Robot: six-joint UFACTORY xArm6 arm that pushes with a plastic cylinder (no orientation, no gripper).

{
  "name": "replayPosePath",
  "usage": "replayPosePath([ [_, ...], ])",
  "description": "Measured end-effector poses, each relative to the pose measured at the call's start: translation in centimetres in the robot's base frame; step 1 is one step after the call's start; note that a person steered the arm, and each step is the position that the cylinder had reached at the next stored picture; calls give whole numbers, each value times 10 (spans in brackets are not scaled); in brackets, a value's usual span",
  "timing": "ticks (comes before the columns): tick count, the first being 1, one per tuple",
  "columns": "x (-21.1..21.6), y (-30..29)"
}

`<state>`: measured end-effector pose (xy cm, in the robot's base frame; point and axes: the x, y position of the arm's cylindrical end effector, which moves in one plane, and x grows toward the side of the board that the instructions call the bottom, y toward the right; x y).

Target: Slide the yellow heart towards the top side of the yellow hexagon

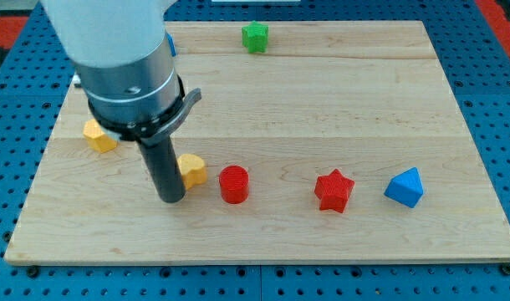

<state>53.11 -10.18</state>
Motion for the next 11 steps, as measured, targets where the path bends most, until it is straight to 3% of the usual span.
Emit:
replayPosePath([
  [1, -5, 35],
  [3, 22, 49],
  [8, -117, 40],
  [11, -180, -23],
])
